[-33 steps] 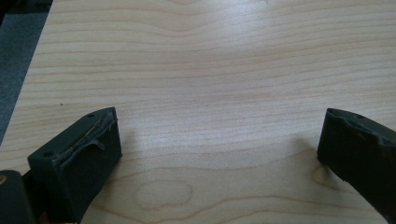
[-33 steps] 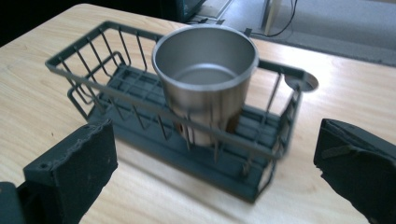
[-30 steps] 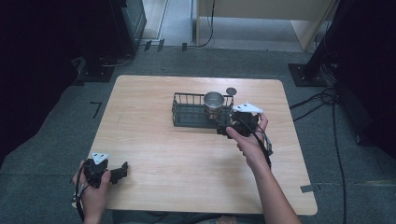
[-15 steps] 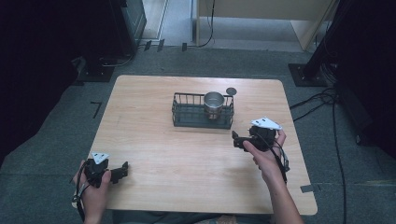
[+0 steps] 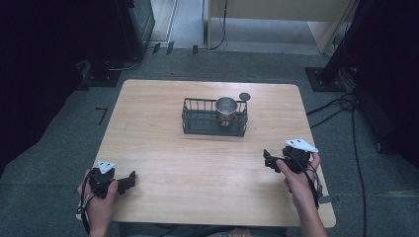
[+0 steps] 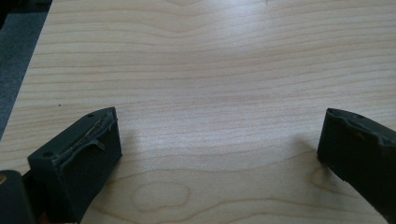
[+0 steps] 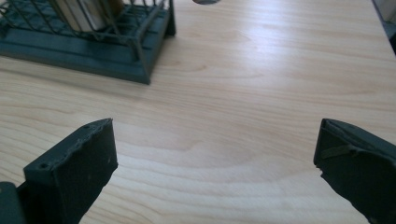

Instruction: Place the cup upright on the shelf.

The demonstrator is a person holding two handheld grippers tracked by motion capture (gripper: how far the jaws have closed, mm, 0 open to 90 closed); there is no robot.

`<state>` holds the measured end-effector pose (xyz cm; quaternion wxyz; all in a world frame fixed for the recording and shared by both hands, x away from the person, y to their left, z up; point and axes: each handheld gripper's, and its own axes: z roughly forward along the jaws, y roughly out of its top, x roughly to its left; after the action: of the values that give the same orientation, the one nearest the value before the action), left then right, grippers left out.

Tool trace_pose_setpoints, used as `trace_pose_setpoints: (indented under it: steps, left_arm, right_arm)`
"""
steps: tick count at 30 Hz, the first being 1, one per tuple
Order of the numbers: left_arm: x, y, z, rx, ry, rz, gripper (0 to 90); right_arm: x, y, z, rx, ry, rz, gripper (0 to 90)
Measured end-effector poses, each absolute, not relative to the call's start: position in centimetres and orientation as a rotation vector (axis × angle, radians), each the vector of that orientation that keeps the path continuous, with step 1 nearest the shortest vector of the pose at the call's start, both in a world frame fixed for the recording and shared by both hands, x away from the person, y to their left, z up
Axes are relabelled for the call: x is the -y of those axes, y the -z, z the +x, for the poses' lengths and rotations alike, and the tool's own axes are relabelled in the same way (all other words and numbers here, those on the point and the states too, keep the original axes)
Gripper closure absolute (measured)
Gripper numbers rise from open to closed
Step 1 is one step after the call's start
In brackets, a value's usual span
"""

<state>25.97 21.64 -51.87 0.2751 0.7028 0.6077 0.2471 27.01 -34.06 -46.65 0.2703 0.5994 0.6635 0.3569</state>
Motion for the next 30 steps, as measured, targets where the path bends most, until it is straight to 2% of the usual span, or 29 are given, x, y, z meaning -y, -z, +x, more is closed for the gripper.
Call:
trace_pose_setpoints:
  steps: [21,30]
  left_arm:
    - [-21.6,51.9,26.0,-1.634,-0.664,1.888,0.0]
    - [-21.6,51.9,26.0,-1.634,-0.664,1.891,0.0]
  right_arm:
    - [39.0,50.5,23.4,-1.714,-0.818,1.726,0.0]
    - [39.8,51.4,22.4,-1.704,-0.788,1.759,0.0]
